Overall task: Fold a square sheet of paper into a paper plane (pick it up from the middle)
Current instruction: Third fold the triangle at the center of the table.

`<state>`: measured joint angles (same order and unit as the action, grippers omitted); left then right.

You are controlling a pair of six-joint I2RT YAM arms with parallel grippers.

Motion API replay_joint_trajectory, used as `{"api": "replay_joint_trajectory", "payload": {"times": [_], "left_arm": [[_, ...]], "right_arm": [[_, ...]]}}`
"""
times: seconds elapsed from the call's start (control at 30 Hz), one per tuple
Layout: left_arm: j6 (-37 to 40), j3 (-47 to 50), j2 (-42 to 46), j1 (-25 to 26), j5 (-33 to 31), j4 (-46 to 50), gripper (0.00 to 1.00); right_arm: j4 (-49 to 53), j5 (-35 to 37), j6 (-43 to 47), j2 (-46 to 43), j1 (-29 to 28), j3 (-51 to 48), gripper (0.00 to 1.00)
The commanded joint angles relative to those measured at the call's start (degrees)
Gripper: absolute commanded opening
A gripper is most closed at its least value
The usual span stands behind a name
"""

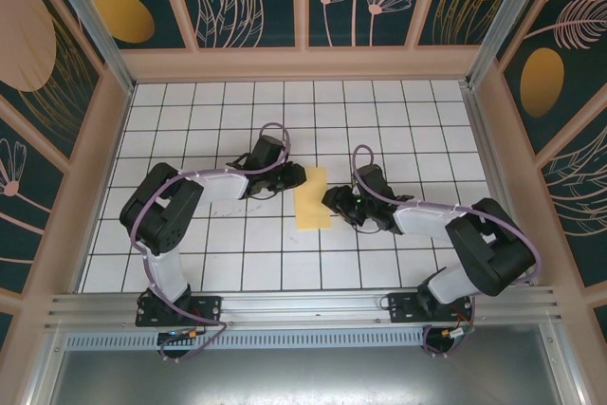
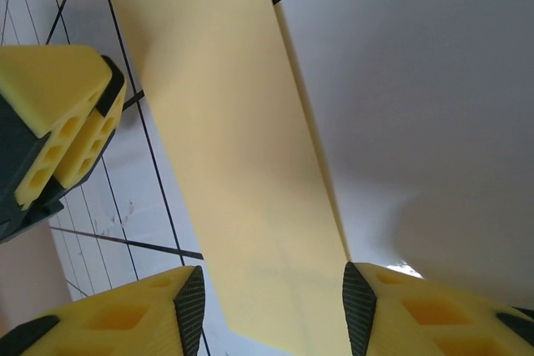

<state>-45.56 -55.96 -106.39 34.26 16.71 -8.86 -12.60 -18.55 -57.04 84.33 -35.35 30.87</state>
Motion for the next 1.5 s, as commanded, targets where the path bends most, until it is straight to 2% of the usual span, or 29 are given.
{"api": "replay_joint_trajectory", "payload": {"times": [0.0,0.4,0.7,1.07,1.23,1.47], "left_arm": [[1.7,-1.7,-1.9,0.2,-0.2,1.8,0.27],[2.2,-0.1,-4.3,0.2,-2.2,3.7,0.27],[2.9,1.7,-4.0,0.2,-2.3,4.0,0.27],[3.8,2.1,-3.3,0.1,-2.4,4.2,0.27],[4.5,2.7,-2.1,0.2,-1.9,3.6,0.28],[4.8,2.9,-1.7,0.2,-1.9,3.7,0.28]], "right_arm": [[1.4,-1.1,1.7,1.3,-0.4,1.8,0.50],[2.8,-1.2,1.9,3.9,-0.5,3.2,0.51],[-3.7,-4.8,0.5,4.9,-0.5,3.0,0.50],[-5.5,-8.5,3.1,8.4,3.5,4.8,0.50],[-8.6,-12.3,3.2,11.3,3.7,5.5,0.44],[-10.9,-12.9,1.8,12.2,3.7,5.4,0.42]]}}
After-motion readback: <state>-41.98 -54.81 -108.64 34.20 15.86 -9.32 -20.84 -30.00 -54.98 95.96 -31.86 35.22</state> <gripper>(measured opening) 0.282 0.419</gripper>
